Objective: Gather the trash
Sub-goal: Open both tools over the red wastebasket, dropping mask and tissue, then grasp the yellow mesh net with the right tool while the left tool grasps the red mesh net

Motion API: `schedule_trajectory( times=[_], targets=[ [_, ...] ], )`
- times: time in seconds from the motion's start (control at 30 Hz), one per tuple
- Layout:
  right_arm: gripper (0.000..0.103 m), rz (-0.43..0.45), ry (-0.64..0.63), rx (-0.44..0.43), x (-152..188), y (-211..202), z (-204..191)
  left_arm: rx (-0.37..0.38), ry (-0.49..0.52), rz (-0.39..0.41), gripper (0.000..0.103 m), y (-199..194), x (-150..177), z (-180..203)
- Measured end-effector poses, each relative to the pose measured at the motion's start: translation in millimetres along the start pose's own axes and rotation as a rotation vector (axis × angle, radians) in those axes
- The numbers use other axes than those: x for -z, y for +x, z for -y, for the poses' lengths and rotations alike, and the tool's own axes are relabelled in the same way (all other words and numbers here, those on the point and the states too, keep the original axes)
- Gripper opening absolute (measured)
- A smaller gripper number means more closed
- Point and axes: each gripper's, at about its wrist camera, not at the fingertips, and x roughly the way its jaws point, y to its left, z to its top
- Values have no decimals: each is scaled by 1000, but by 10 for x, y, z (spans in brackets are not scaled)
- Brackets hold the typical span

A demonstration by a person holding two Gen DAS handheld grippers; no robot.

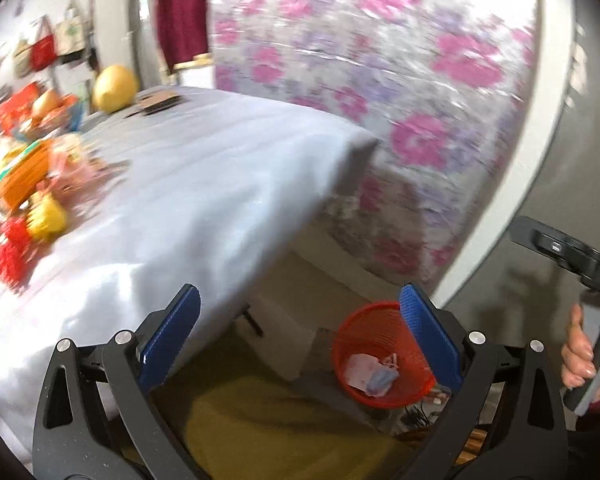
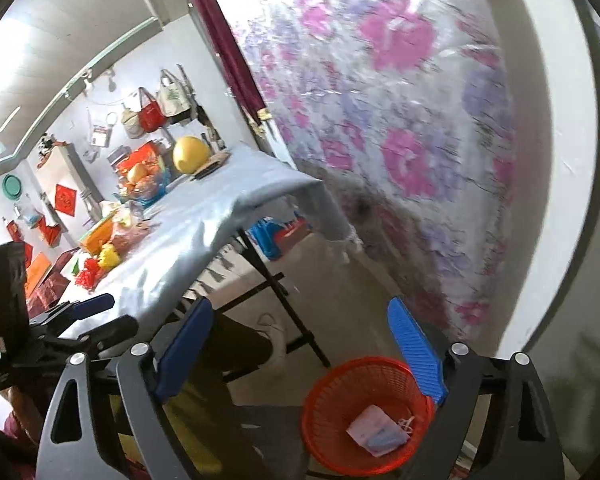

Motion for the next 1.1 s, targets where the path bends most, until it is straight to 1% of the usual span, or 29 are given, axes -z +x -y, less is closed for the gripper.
schedule_trajectory(
  times=[0.07,0.27,0.33,0.47,0.63,0.73,0.87,1.0,1.03,1.1],
  targets=[
    [90,0,-15,-24,-37,18,-160,-20,-42,10,96,-45,1,-180],
    [94,6,-87,-103,-124,96,-699,-158,-145,53,96,-248,51,-805],
    [95,-1,-114,-135,-141,151,-925,-183,-181,62,96,-297,65,-1012],
    [96,-18,-155,-181,-148,260,-1263,-204,-267,99,96,-413,114,-1444],
    [97,-52,-185,-240,-123,468,-1613,-272,-313,128,96,-519,154,-1892],
    [97,-79,-200,-257,-110,656,-1783,-290,-332,112,96,-478,133,-2104],
    [97,-114,-225,-284,-95,926,-2021,-277,-377,53,96,-343,151,-2395],
    [97,-135,-279,-288,-117,1191,-2279,-279,-438,8,96,-247,242,-2630],
    [97,-142,-293,-292,-130,1263,-2350,-269,-439,20,96,-263,269,-2664],
    [97,-149,-321,-301,-156,1385,-2478,-276,-437,13,96,-285,291,-2693]
  ],
)
